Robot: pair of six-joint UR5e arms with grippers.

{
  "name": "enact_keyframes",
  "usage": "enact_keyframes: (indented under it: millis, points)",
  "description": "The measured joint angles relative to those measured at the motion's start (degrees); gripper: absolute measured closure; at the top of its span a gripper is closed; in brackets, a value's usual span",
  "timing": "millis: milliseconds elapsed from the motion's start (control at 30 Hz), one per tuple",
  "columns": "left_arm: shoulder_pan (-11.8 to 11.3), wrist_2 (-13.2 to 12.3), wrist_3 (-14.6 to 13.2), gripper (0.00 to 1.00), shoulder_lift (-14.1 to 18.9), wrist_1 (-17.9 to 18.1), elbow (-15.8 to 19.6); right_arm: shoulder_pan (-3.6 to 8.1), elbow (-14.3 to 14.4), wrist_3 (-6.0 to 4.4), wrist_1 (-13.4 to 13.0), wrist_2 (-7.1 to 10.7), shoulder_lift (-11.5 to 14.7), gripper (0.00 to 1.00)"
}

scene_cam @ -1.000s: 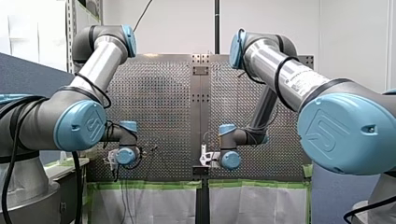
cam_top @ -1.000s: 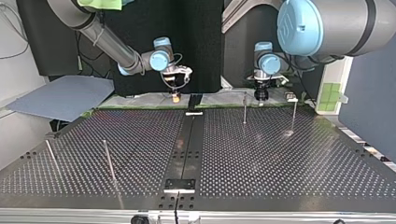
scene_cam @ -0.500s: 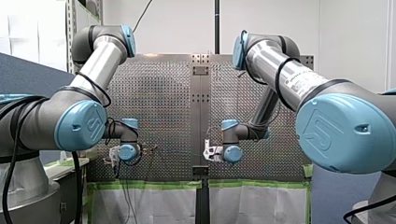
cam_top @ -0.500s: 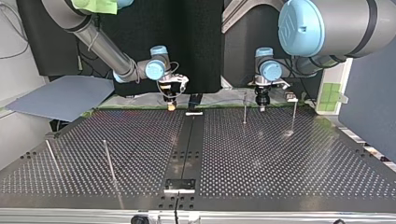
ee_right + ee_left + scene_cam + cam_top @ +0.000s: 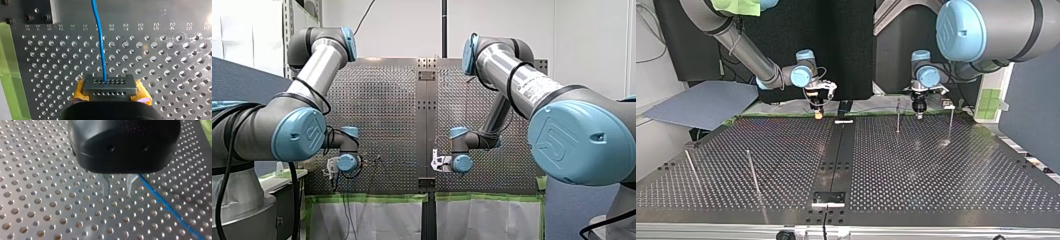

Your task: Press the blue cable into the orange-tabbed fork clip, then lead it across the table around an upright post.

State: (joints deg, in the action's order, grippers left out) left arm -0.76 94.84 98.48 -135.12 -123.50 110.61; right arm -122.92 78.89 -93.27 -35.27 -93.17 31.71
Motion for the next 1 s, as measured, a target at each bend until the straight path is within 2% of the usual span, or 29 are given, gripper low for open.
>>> enact_keyframes:
  millis: [33,67,100,367,600,1000]
  points:
    - [-0.22,-0.38,0.27,0.28,0.0,-0.01,0.0,0.0,0.0,0.0,0.01,0.01,-0.02,1.0]
    - [-0.48,-0.97,0.58,0.05,0.0,-0.08,0.01,0.0,0.0,0.0,0.02,0.03,-0.02,1.0]
    - [-0.65,-1.44,0.64,0.0,0.0,-0.17,0.0,0.0,0.0,0.0,0.05,0.04,-0.02,1.0]
    - [-0.95,-6.47,-2.05,0.0,0.0,-3.63,0.07,0.0,0.01,0.0,0.19,0.08,-0.05,1.0]
    - [-1.09,-8.92,-4.34,0.0,0.03,-6.48,1.82,0.0,0.0,0.0,0.37,0.09,-0.05,1.0]
    - [-1.88,-13.48,-5.99,0.0,0.86,-4.84,6.19,-0.24,0.0,0.0,0.62,0.09,-0.07,1.0]
